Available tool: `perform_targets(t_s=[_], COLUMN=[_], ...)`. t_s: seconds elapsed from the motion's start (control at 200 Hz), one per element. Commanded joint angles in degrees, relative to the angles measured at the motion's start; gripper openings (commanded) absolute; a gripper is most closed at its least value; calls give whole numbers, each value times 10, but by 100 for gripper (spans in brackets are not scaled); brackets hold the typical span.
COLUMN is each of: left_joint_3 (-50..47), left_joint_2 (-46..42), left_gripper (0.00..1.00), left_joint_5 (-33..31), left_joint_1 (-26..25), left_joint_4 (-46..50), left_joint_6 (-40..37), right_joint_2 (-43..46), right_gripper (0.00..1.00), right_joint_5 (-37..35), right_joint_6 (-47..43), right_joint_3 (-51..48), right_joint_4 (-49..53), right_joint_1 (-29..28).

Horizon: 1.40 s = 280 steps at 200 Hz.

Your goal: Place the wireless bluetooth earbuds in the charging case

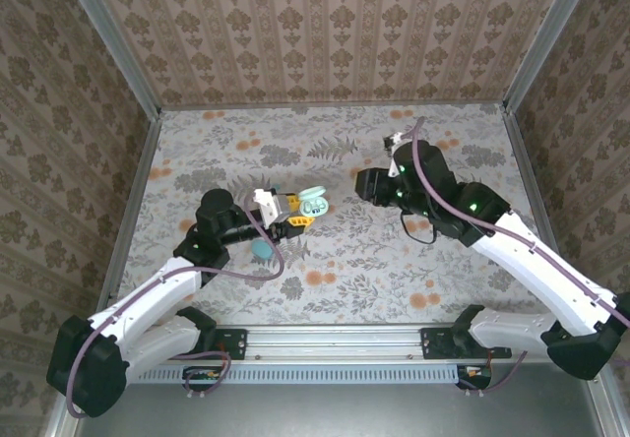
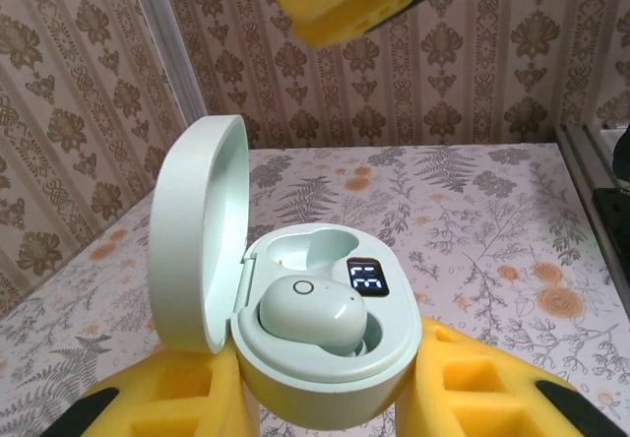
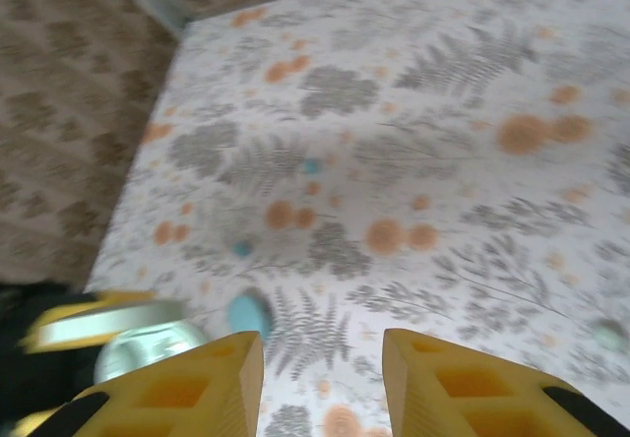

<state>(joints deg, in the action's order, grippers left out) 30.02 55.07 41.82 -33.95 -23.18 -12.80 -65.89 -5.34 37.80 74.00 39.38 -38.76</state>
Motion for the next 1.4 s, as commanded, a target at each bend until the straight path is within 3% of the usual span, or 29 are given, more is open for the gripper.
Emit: perform_targets(t_s=[0.0, 0.43, 0.755, 1.0, 1.395], left_joint_3=[6, 5, 5, 6, 5], left_joint_2=[2, 3, 21, 37, 27], left_gripper=[5, 5, 5, 5, 5], left_joint_5=[-7, -39, -33, -27, -30], left_joint_1=[-4, -4, -4, -4, -4], left_joint_4=[-7, 14, 18, 7, 18], left_joint_6=[-31, -58, -50, -46, -38], right_joint_2=[-4, -60, -72, -135, -351], right_gripper=[38, 37, 33, 31, 29], right_joint_5=[24, 89, 61, 84, 133], right_joint_6=[15, 24, 14, -39, -156], right_joint_3=[-26, -149, -243, -205, -76], right_joint_4=[73, 73, 46, -25, -40], right_joint_1=[37, 160, 234, 217, 221])
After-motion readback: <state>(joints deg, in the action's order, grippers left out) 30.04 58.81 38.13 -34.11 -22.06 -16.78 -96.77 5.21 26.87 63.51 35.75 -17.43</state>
